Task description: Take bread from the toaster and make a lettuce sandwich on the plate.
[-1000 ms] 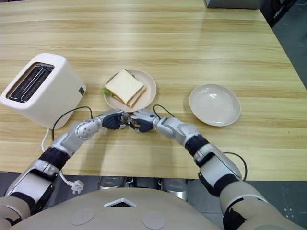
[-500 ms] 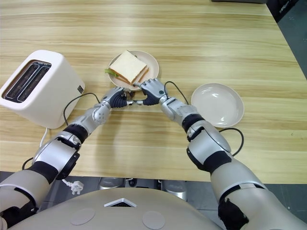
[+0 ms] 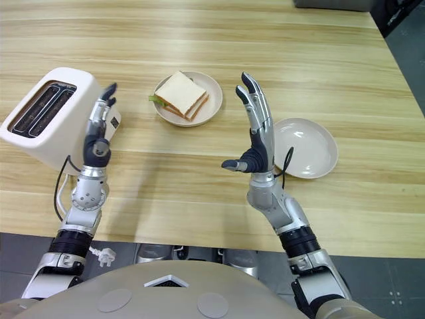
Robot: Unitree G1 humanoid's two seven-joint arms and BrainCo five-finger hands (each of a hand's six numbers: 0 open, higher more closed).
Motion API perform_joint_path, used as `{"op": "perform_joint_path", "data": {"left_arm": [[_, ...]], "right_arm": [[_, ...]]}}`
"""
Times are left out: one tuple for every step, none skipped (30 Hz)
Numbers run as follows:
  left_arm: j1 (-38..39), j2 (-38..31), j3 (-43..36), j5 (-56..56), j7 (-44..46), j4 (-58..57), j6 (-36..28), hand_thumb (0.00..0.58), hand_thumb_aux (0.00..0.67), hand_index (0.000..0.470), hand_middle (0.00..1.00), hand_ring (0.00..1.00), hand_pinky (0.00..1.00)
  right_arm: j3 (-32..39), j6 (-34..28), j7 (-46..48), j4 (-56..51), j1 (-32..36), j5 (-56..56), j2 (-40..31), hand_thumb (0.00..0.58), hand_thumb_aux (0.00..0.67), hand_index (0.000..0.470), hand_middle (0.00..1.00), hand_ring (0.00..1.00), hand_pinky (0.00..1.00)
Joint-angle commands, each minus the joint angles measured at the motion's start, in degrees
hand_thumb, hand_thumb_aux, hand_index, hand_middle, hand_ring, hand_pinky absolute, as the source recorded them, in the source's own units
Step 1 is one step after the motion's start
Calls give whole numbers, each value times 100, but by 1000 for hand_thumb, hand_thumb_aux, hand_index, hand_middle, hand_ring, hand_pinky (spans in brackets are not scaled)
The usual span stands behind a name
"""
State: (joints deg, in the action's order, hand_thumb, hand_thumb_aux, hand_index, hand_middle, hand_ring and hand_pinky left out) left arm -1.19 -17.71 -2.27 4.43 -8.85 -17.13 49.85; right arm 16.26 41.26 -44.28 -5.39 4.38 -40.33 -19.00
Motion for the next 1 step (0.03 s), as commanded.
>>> {"op": "perform_joint_path", "data": {"left_arm": [[-130, 180, 15, -259, 340, -71, -94, 0, 0, 0, 0, 0, 0]], "right_arm": [[-197, 11, 292, -62, 159, 208, 116, 0, 0, 0, 0, 0, 0]]}}
